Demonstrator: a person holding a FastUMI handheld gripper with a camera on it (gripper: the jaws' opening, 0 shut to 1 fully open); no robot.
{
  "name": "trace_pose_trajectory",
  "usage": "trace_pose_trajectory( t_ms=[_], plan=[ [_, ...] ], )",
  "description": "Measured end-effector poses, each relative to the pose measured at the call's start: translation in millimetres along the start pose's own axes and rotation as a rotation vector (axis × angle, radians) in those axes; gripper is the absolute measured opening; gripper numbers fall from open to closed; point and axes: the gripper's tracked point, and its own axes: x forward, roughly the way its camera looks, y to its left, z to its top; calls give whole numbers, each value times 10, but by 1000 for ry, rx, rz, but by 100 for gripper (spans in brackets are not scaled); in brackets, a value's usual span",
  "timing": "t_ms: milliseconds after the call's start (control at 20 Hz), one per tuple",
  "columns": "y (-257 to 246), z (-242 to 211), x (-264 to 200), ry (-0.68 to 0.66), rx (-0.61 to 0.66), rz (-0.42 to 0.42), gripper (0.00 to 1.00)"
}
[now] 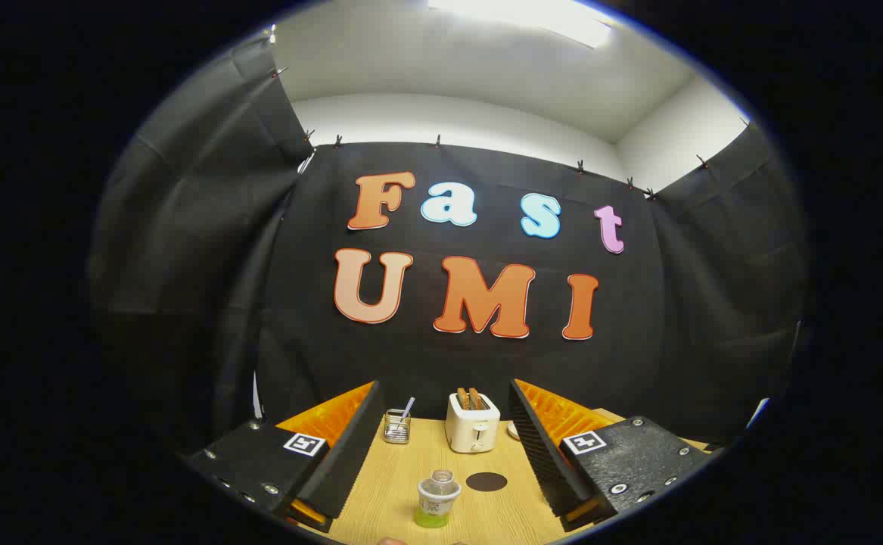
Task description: Take the bottle from table, then pour the juice into the cup, finally place the bottle on the coaster
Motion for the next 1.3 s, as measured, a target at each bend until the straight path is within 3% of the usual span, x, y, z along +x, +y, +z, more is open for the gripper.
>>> trace_pose_trajectory(
  t_ms=[500,800,1300],
  plan=[
    [-58,-5,78,-37,94,31,98],
    [34,59,78,-86,52,66,98],
    [98,-465,134,-25,81,64,98]
  ],
)
